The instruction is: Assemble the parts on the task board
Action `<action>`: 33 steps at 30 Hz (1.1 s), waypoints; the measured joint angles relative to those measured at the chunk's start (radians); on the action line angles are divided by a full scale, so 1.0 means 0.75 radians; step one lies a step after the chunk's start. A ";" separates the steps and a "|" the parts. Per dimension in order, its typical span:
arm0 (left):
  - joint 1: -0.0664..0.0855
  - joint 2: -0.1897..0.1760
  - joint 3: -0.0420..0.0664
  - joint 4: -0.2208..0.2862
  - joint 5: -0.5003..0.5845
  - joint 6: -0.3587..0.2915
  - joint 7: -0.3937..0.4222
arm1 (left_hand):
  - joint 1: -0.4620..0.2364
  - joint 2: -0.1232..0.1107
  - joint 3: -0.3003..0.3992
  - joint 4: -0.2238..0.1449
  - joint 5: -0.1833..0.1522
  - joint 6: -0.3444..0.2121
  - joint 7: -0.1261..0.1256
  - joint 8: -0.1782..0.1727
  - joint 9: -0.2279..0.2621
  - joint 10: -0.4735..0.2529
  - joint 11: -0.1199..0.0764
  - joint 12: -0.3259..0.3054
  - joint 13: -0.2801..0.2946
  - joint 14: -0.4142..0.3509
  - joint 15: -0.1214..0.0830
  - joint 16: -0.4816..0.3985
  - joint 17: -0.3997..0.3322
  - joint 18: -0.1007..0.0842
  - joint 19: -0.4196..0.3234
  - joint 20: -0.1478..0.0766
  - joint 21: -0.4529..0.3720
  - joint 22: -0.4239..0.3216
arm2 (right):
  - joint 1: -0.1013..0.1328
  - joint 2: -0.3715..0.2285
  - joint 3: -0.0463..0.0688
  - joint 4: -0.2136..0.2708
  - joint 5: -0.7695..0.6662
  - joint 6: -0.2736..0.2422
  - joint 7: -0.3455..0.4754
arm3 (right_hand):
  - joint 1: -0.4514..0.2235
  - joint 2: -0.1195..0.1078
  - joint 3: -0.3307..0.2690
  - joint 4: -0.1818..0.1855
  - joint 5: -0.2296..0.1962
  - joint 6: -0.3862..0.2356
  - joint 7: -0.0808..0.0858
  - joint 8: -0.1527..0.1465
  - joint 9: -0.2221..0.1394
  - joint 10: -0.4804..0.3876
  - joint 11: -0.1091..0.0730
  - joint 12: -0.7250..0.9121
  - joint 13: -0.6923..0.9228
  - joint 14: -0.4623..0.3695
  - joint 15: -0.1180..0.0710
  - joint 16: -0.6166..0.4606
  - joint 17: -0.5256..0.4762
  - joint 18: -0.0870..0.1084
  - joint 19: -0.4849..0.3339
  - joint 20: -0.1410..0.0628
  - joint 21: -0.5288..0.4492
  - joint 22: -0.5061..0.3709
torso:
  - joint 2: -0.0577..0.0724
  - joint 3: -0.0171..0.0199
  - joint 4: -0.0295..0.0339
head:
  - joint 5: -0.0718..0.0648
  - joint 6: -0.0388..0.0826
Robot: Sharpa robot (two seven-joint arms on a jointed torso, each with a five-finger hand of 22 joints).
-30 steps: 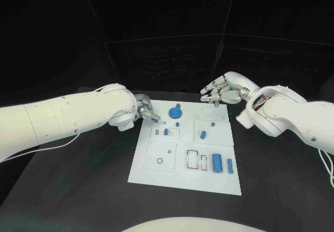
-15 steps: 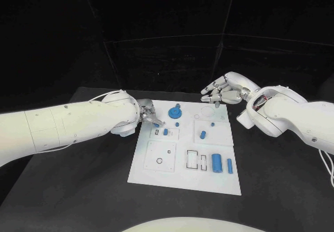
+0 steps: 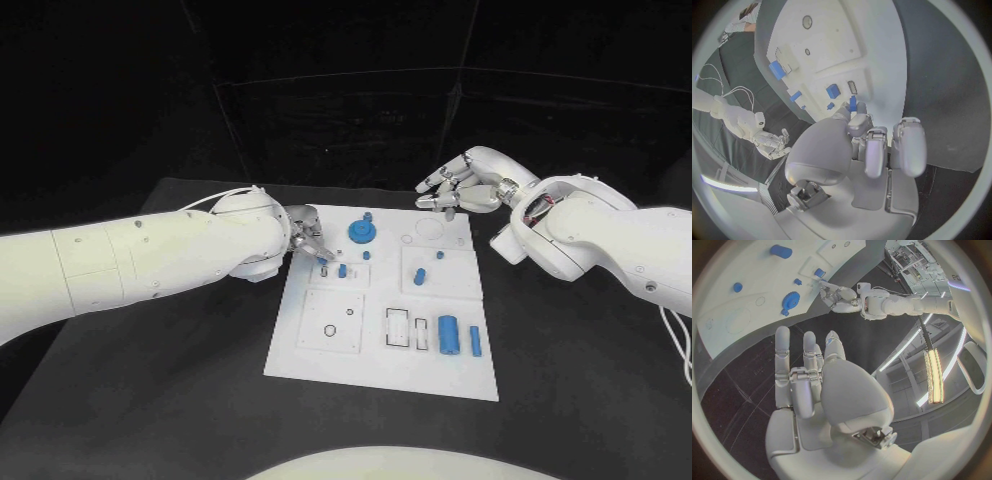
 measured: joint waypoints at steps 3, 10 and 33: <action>-0.003 0.002 0.000 0.000 -0.017 0.012 0.001 | -0.002 -0.002 0.002 -0.002 0.000 0.000 0.000 0.000 0.008 0.000 0.000 0.000 0.000 0.000 0.000 0.000 0.000 0.000 0.000 0.000 0.000 0.000 | 0.000 0.001 0.000 0.000 -0.001 0.000 0.000 | 0.000 0.000 0.000 0.000 0.000 0.000 0.000 0.000 0.000 0.000 0.000 0.000 0.000 0.000 0.000 0.000 0.000 0.000 0.000 0.000 0.000 0.000 | 0.000 0.0001 0.0000 | 0.000 -0.001; -0.007 0.004 -0.001 0.000 -0.041 0.030 0.002 | -0.011 -0.011 0.016 -0.016 0.000 0.000 0.000 0.000 0.009 0.000 0.000 0.000 0.000 0.000 0.000 0.000 0.000 0.000 0.000 0.000 0.000 0.000 | 0.000 0.002 0.000 0.000 -0.007 0.000 -0.001 | 0.000 0.000 0.000 0.000 0.000 0.000 0.000 0.000 0.000 0.000 0.000 0.000 0.000 0.000 0.000 0.000 0.000 0.000 0.000 0.000 0.000 0.001 | 0.000 0.0003 0.0001 | 0.000 -0.004; -0.013 0.002 -0.008 0.032 -0.060 0.037 0.003 | -0.010 -0.009 0.024 -0.024 -0.002 0.000 0.000 0.005 0.016 0.000 0.001 0.000 0.000 0.000 0.000 0.000 0.000 0.000 0.000 0.000 0.000 0.000 | 0.000 0.001 0.000 -0.003 -0.014 0.001 -0.001 | -0.006 0.006 -0.008 0.008 -0.005 0.000 0.000 0.000 0.000 0.000 0.000 0.000 0.000 0.000 0.000 0.000 0.000 0.000 0.000 0.000 0.000 0.001 | -0.002 0.0013 0.0012 | 0.000 -0.003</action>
